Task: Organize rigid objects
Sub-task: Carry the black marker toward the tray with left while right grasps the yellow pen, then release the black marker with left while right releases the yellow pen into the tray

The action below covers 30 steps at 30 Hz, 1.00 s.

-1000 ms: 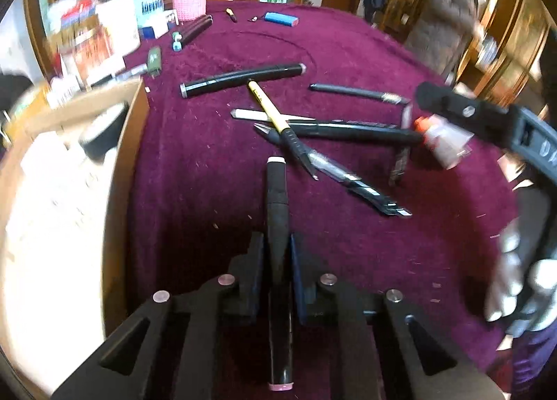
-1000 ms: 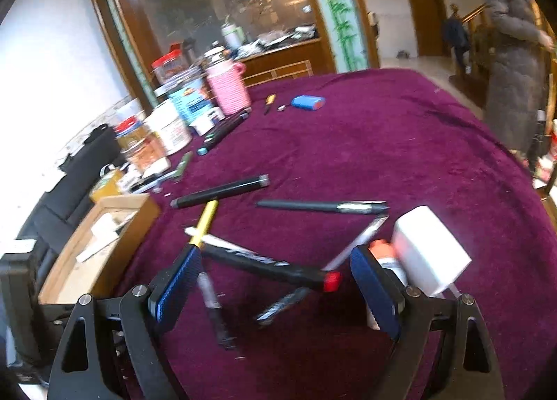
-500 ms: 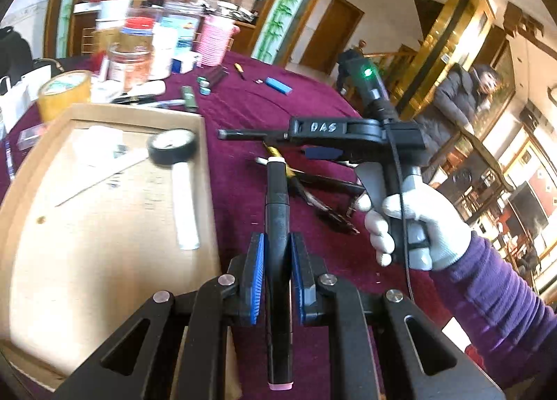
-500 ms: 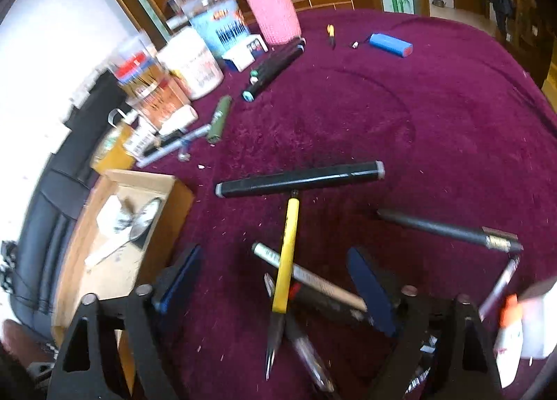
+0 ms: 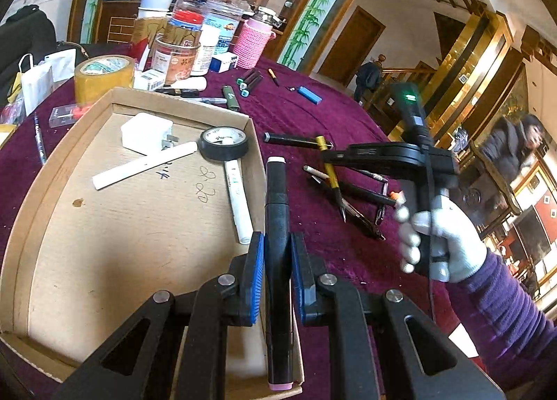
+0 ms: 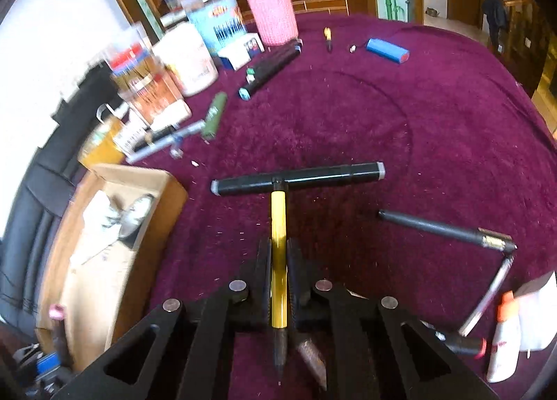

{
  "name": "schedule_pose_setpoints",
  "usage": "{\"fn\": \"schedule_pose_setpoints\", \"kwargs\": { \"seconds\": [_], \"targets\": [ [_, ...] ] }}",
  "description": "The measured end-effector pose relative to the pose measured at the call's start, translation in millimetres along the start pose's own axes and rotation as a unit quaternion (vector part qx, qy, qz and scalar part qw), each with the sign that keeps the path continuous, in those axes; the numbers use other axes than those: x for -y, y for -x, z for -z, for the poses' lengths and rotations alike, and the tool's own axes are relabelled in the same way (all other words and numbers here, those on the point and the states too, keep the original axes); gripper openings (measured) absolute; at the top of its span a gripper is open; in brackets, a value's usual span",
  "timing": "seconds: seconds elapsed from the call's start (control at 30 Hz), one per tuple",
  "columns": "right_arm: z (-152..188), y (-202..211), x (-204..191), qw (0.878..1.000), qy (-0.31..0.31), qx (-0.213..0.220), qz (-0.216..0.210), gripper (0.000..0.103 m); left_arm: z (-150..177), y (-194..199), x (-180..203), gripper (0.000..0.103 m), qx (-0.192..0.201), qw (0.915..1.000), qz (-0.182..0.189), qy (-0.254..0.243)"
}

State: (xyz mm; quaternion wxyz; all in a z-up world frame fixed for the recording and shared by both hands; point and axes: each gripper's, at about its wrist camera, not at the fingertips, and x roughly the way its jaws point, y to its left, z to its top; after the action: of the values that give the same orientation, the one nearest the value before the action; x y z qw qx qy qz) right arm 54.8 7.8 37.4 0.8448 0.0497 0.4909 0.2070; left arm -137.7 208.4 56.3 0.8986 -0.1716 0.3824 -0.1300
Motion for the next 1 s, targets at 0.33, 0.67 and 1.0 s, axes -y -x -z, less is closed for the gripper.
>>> {"fn": "schedule_pose_setpoints", "kwargs": {
  "seconds": [0.33,0.67,1.0],
  "targets": [
    [13,73,-15,0.991,-0.019,0.06,-0.114,0.01,-4,21,-21,0.015,0.016,0.9986,-0.043,0.027],
    [27,51,-80,0.976,-0.008,-0.011,-0.217,0.01,-37,8,-74,0.015,-0.029,0.9891,-0.134,0.052],
    [44,-16,-143,0.974,0.014,-0.086,-0.21,0.011,-79,-40,-112,0.015,-0.09,0.9772,-0.19,0.031]
  ]
}}
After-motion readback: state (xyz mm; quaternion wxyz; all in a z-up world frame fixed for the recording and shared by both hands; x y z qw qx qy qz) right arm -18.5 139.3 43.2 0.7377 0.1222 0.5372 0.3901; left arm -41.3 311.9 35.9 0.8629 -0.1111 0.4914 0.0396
